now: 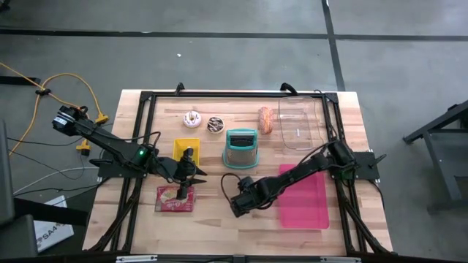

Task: Pick & Place Food Item
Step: Put the orange food coloring bottle into the yellow bin

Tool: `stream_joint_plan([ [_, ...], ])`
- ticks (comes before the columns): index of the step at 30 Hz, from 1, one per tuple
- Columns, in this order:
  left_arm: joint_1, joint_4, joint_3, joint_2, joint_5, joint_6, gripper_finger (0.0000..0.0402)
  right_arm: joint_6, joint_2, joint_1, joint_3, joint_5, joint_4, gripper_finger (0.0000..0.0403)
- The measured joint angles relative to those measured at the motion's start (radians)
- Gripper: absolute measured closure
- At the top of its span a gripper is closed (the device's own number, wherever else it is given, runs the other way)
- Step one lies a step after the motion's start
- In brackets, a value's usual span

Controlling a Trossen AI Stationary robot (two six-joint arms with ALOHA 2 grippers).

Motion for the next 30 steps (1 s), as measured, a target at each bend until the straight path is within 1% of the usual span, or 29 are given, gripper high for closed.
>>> stream_joint_plan([
  [23, 0.000, 0.024, 0.000, 0.000, 0.000, 0.000, 0.0293, -0.026, 0.000, 0.000, 0.000, 0.004, -0.021, 0.0046],
  [26, 0.000, 0.024, 0.000, 0.000, 0.000, 0.000, 0.0293, -0.038, 0.000, 0.000, 0.000, 0.003, -0.021, 0.0057],
  [30, 0.000, 0.024, 0.000, 0.000, 0.000, 0.000, 0.0293, -0.042, 0.000, 0.001, 0.000, 0.003, -0.020, 0.0090],
])
